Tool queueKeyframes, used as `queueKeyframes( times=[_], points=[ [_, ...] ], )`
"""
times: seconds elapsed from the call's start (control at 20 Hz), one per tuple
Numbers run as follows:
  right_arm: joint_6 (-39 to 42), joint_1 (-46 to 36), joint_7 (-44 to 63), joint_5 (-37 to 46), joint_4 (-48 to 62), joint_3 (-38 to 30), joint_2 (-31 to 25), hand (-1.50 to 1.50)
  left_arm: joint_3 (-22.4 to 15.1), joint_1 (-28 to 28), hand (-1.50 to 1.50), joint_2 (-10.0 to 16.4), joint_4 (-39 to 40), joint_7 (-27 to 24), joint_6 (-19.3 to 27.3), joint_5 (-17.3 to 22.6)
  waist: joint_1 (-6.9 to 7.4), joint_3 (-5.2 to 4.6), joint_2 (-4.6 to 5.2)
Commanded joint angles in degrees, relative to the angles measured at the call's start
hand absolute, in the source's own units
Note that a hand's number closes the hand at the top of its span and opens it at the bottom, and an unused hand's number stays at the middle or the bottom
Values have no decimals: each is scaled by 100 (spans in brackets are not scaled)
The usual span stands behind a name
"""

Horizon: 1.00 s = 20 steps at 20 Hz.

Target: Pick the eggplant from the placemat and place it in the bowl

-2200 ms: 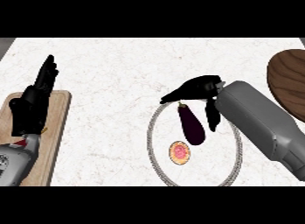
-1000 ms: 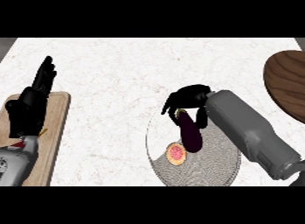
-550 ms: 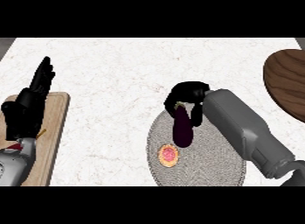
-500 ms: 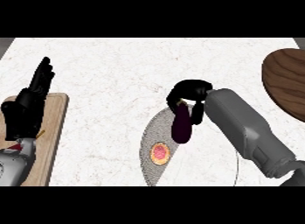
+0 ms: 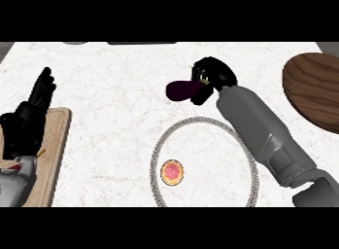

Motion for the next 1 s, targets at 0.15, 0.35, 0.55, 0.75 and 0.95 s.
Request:
queueKeyframes(
  times=[0.15, 0.35, 0.55, 0.75, 0.95],
  points=[
    [-2823, -821, 2193, 230, -334, -334, 503, 150, 50, 56, 0, -12, 49, -85, 30, -44, -15, -6, -20],
    [-3465, -1203, 3535, 865, -160, 7, 342, 150, 52, 147, 0, -55, 71, -128, -42, 8, -40, -5, -5],
    [-3729, -976, 4239, 1301, -471, 276, 123, 150, 102, -132, 0, -118, 171, -58, 25, -96, -119, 6, 28],
    [-3728, -301, 4130, 1253, -1251, 97, -604, 150, 223, 238, 0, -10, 9, -262, -108, -44, -89, 13, 37],
    [-3901, 254, 4088, 1380, -1797, -28, -1208, 150, 141, 88, 0, -152, -42, -24, -18, -152, -83, 14, 63]
  ],
)
